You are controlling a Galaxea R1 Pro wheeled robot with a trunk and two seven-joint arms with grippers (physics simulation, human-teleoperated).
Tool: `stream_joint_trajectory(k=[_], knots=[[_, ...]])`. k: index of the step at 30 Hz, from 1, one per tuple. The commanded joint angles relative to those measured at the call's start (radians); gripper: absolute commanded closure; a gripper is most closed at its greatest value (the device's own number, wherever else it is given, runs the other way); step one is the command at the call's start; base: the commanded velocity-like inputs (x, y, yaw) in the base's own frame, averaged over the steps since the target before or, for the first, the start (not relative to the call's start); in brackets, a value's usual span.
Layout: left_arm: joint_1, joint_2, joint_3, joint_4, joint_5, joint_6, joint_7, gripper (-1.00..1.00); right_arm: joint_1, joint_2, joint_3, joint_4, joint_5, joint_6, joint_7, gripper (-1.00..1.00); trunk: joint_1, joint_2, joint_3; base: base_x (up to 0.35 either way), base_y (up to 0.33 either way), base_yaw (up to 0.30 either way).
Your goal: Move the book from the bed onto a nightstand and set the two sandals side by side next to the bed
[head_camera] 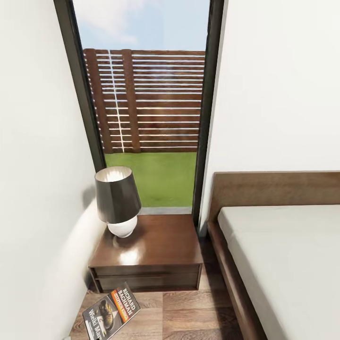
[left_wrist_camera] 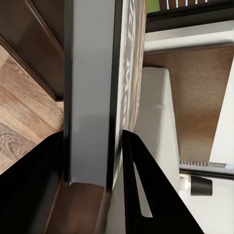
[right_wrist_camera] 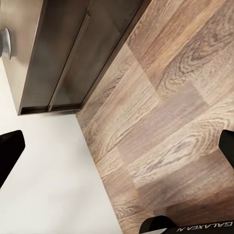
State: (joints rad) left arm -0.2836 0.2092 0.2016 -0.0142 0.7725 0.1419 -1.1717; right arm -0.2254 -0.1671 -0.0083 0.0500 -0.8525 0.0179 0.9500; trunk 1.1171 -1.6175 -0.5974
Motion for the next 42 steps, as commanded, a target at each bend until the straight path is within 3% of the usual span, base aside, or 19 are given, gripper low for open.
stream_joint_trajectory(k=[1,13,18,22,29,31,34,42], knots=[[-0.001,-0.001,0.008,0.000,-0.005,0.010,-0.003,1.00,-0.002,0.000,0.000,0.004,-0.003,0.002,0.005,-1.00,0.000,-0.001,-0.001,0.000,0.000,0.000],[-0.003,-0.012,0.006,-0.040,-0.009,0.044,-0.002,1.00,-0.002,0.001,0.002,0.004,-0.003,0.001,0.004,-1.00,0.000,-0.001,-0.001,0.000,0.000,0.000],[-0.003,-0.014,0.006,-0.138,-0.037,0.128,0.003,1.00,-0.002,0.002,0.003,0.004,-0.003,0.001,0.004,-1.00,0.000,-0.001,-0.001,0.000,0.000,0.000],[-0.003,-0.029,0.007,-0.272,-0.082,0.242,0.026,1.00,-0.002,0.003,0.003,0.004,-0.003,0.000,0.004,-1.00,0.000,-0.001,-0.001,0.000,0.000,0.000],[-0.003,-0.078,0.007,-0.495,-0.106,0.363,0.176,1.00,-0.002,0.003,0.005,0.004,-0.003,0.002,0.002,-1.00,0.000,-0.001,-0.001,0.000,0.000,0.000],[-0.003,-0.107,0.007,-0.585,-0.108,0.402,0.259,1.00,-0.002,0.003,0.006,0.004,-0.003,0.001,-0.008,-1.00,0.000,-0.001,-0.001,0.000,0.000,0.000],[-0.003,-0.139,0.007,-0.667,-0.109,0.431,0.322,1.00,-0.002,0.003,0.007,0.004,-0.003,0.001,-0.027,-1.00,0.000,-0.001,-0.001,0.000,0.000,0.000],[-0.004,-0.209,0.002,-0.867,-0.112,0.515,0.388,1.00,-0.002,0.004,0.009,0.003,-0.003,0.002,-0.083,-1.00,0.000,-0.001,-0.001,0.000,0.000,0.000]])
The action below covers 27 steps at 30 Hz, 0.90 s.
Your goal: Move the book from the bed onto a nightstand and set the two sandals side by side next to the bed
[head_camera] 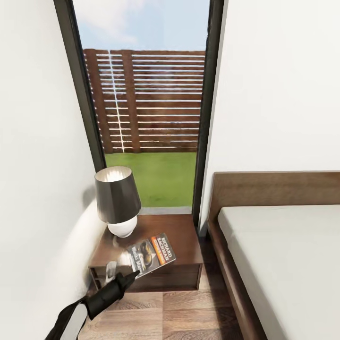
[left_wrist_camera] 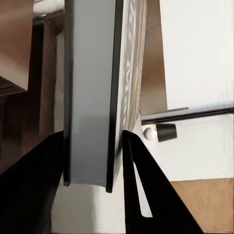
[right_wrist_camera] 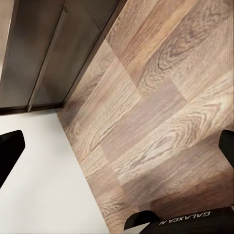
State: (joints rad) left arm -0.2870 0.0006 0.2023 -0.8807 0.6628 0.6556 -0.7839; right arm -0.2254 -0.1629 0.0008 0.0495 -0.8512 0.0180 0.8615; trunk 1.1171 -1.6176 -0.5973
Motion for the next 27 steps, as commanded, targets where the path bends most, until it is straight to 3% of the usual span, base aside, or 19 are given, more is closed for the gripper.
stream_joint_trajectory(k=[1,10,27], knots=[[0.000,-0.007,-0.002,-0.019,-0.004,0.013,0.003,1.00,-0.002,0.000,0.000,0.003,-0.005,0.002,0.003,-1.00,0.000,0.000,-0.001,0.000,0.000,0.000],[0.000,-0.026,-0.064,-0.114,-0.018,0.088,0.028,1.00,-0.002,0.000,-0.001,0.003,-0.005,0.005,-0.006,-1.00,0.000,0.000,-0.001,0.000,0.000,0.000],[0.000,-0.007,-0.075,-0.148,-0.014,0.108,0.051,1.00,-0.002,0.000,-0.002,0.003,-0.006,0.010,-0.006,-1.00,0.000,0.000,-0.001,0.000,0.000,0.000]])
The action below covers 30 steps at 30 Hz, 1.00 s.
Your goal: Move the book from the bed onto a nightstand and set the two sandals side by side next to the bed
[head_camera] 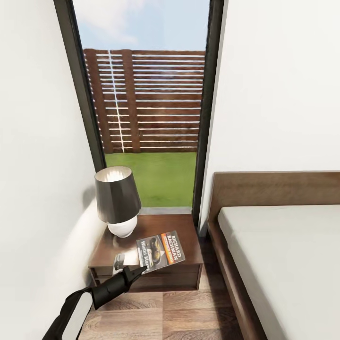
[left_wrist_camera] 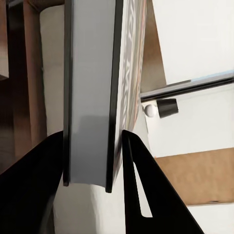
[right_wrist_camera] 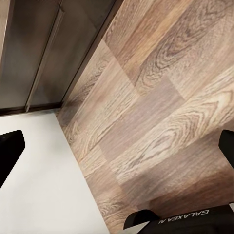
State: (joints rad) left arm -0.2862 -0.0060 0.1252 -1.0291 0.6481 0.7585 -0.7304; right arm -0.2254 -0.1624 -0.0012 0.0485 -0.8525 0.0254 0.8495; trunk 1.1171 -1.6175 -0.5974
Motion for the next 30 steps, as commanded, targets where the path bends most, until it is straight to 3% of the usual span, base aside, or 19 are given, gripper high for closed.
stream_joint_trajectory(k=[1,18,30], knots=[[-0.001,-0.001,0.002,0.000,0.001,0.004,-0.002,1.00,-0.002,0.000,0.001,0.004,-0.005,0.003,0.006,-1.00,0.000,-0.001,-0.001,0.000,0.000,0.000],[-0.001,0.001,0.002,0.000,-0.001,0.003,-0.001,1.00,-0.002,0.000,0.000,0.004,-0.005,-0.002,0.006,-1.00,0.000,-0.001,-0.001,0.006,0.000,0.000],[-0.001,0.001,0.002,0.000,-0.002,0.004,-0.001,1.00,-0.002,0.000,-0.001,0.004,-0.005,-0.003,0.006,-1.00,0.000,-0.001,-0.001,0.122,0.000,0.000]])
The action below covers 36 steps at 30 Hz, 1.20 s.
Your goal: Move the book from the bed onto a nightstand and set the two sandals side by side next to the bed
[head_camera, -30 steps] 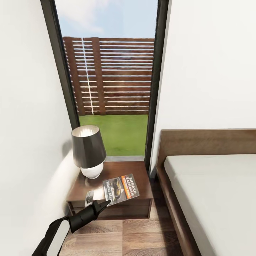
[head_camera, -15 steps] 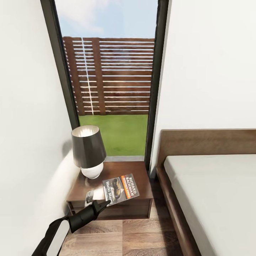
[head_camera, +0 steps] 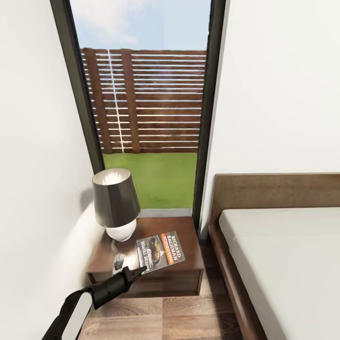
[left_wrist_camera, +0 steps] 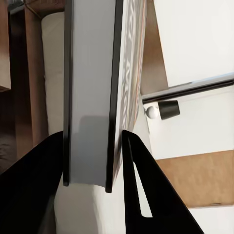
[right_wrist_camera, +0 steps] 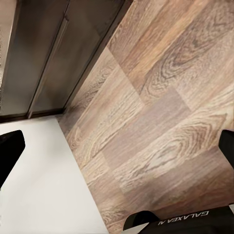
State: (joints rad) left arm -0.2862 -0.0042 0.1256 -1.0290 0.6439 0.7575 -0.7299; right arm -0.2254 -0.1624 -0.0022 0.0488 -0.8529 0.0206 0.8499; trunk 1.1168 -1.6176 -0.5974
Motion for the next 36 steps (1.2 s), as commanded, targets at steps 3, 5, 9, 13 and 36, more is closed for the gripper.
stream_joint_trajectory(k=[3,5,9,13,36], knots=[[-0.001,0.000,0.002,0.000,0.003,0.005,-0.002,1.00,-0.002,0.000,0.000,0.004,-0.005,0.001,0.006,-1.00,0.000,0.000,-0.001,0.156,0.000,0.000],[-0.001,0.000,0.002,0.000,0.003,0.005,-0.002,1.00,-0.002,0.000,0.001,0.004,-0.005,0.001,0.006,-1.00,0.000,0.000,-0.001,0.159,0.000,0.000],[-0.001,0.000,0.002,0.001,0.003,0.005,-0.002,1.00,-0.002,0.000,0.001,0.004,-0.005,0.001,0.006,-1.00,0.000,0.000,-0.001,0.161,0.000,0.000],[-0.001,0.000,0.002,0.001,0.003,0.005,-0.002,1.00,-0.002,0.008,0.000,0.003,-0.003,0.000,0.006,-1.00,0.000,0.000,-0.001,0.162,0.000,0.000],[-0.001,-0.002,0.002,0.006,0.000,0.005,-0.002,1.00,-0.002,0.020,-0.001,0.003,0.000,-0.001,0.005,-1.00,0.000,0.000,-0.001,0.156,0.000,0.000]])
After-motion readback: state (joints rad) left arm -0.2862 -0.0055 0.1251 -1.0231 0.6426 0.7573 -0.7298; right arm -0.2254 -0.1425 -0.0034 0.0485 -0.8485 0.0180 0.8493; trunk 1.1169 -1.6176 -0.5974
